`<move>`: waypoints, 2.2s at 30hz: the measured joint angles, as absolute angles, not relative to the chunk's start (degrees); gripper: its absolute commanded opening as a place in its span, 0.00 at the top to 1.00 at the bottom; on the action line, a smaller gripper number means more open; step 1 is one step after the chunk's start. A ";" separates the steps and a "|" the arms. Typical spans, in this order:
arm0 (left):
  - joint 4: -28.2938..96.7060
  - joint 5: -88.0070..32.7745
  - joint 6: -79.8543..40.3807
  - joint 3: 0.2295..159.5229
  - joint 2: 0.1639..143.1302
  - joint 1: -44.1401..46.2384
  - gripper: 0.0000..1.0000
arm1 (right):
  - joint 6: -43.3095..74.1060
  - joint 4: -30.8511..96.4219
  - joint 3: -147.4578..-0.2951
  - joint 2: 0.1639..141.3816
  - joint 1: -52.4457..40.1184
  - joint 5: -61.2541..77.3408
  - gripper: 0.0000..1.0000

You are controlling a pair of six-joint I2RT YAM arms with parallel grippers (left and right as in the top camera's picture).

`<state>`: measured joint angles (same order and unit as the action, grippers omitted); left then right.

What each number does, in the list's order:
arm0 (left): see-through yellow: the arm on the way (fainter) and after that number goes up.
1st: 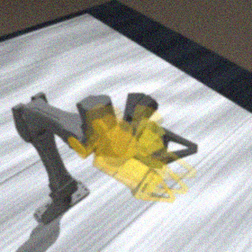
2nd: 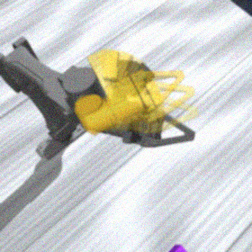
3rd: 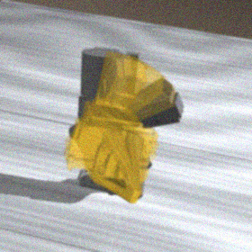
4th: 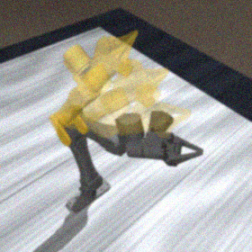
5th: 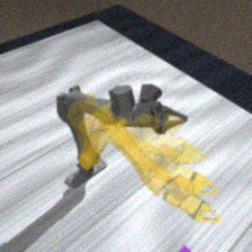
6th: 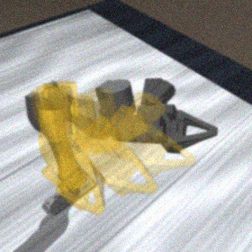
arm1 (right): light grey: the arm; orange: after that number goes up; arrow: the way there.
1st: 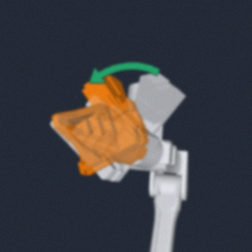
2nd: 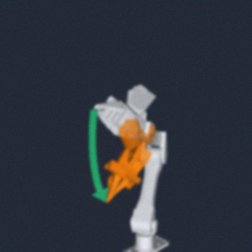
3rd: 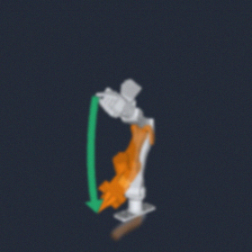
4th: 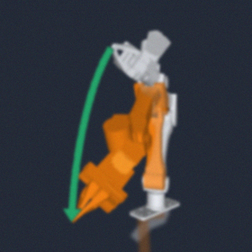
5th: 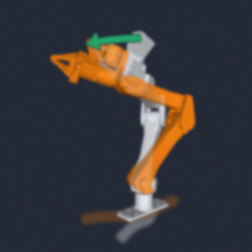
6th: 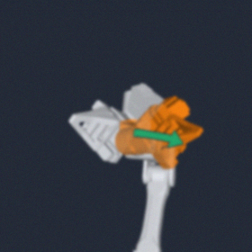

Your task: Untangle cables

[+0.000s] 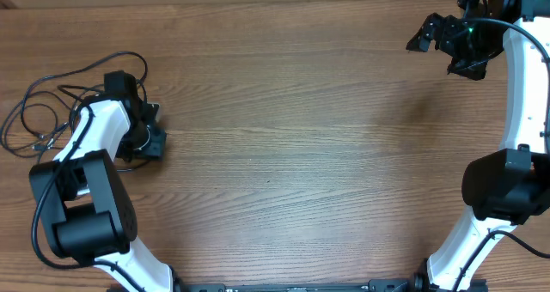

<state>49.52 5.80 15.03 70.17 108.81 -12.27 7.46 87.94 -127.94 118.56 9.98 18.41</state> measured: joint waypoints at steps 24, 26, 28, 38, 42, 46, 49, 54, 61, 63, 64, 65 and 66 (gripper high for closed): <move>42.06 14.63 3.03 70.11 111.87 -18.74 0.81 | 7.46 87.66 -127.94 118.56 9.65 18.41 0.00; 40.14 14.96 1.45 70.11 111.96 -21.71 0.65 | 7.49 87.64 -127.94 118.56 9.65 18.41 0.00; 38.39 15.25 0.21 70.17 111.96 -23.88 0.55 | 7.46 87.53 -127.94 118.56 9.65 18.44 0.00; 43.66 13.39 -1.41 76.66 113.30 -27.73 0.23 | 7.99 86.98 -127.94 118.56 9.54 18.44 0.00; 50.61 12.82 -2.31 85.58 112.81 -27.09 0.22 | 7.99 87.15 -127.94 118.56 8.91 18.37 0.00; 59.99 12.32 -4.32 96.05 109.08 -26.39 0.00 | 7.27 88.09 -127.94 118.56 7.60 18.41 0.00; 64.53 10.85 -5.48 102.87 104.22 -25.87 0.00 | 6.90 88.14 -127.94 117.86 6.92 18.41 0.00; 67.11 7.97 -6.11 109.67 92.23 -23.53 0.00 | 6.72 89.21 -127.92 113.10 5.78 18.00 0.00; 67.72 4.62 -6.11 110.41 80.23 -17.19 0.00 | 6.37 90.94 -127.92 100.62 -0.73 13.74 0.00; 67.79 4.05 -6.11 110.41 79.05 -16.84 0.00 | 6.37 92.16 -127.92 97.34 -2.57 11.73 0.00; 67.94 3.92 -6.11 110.41 78.85 -16.84 0.01 | 6.31 92.84 -127.94 95.42 -3.18 10.74 0.00; 68.45 3.73 -6.11 110.41 78.81 -16.84 0.00 | 6.28 93.17 -127.94 94.35 -3.38 10.02 0.00; 68.99 3.62 -6.11 110.41 78.87 -16.84 0.00 | 6.24 93.41 -127.94 93.32 -3.40 9.67 0.00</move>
<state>68.99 3.62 -6.11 110.41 78.87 -16.84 6.24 93.41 -127.94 93.32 -3.40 9.67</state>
